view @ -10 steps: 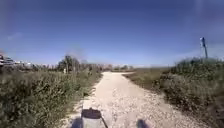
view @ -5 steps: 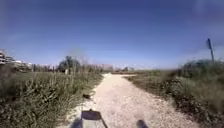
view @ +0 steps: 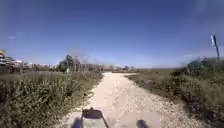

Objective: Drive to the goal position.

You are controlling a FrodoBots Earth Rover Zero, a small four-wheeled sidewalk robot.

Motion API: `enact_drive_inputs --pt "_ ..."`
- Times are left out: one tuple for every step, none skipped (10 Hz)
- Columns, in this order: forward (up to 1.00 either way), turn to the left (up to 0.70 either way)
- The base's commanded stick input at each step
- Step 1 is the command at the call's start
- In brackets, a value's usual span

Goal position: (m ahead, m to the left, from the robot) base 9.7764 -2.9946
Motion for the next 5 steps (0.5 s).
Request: enact_drive_inputs --pt "0.50 -0.06" --pt "0.50 0.00" --pt "0.50 0.00" --pt "0.50 0.00" --pt "0.50 0.00"
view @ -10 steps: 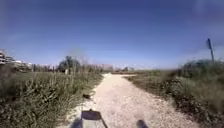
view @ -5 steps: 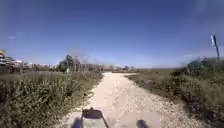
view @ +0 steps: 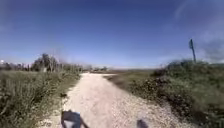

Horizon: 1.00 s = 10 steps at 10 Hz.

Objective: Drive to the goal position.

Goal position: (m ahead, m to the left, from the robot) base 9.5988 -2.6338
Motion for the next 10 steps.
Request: enact_drive_inputs --pt "0.50 0.00" --pt "0.50 0.00" --pt "0.50 0.00" --pt "0.50 0.00" --pt "0.50 0.00" --pt "0.50 0.00" --pt "0.50 0.00" --pt "0.50 0.00" --pt "0.50 0.00" --pt "0.50 0.00"
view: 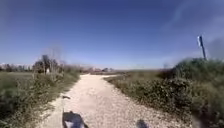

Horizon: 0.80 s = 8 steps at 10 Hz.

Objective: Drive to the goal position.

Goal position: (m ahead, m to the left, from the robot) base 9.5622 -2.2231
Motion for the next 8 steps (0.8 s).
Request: enact_drive_inputs --pt "0.50 0.00" --pt "0.50 0.00" --pt "0.50 0.00" --pt "0.50 0.00" --pt "0.50 0.00" --pt "0.50 0.00" --pt "0.50 0.00" --pt "0.50 0.00"
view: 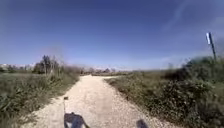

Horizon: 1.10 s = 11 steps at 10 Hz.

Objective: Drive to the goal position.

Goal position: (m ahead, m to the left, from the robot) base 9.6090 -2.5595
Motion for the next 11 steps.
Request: enact_drive_inputs --pt "0.50 0.00" --pt "0.50 0.00" --pt "0.50 0.00" --pt "0.50 0.00" --pt "0.50 0.00" --pt "0.50 0.00" --pt "0.50 0.00" --pt "0.50 0.00" --pt "0.50 0.00" --pt "0.50 0.00" --pt "0.50 0.00"
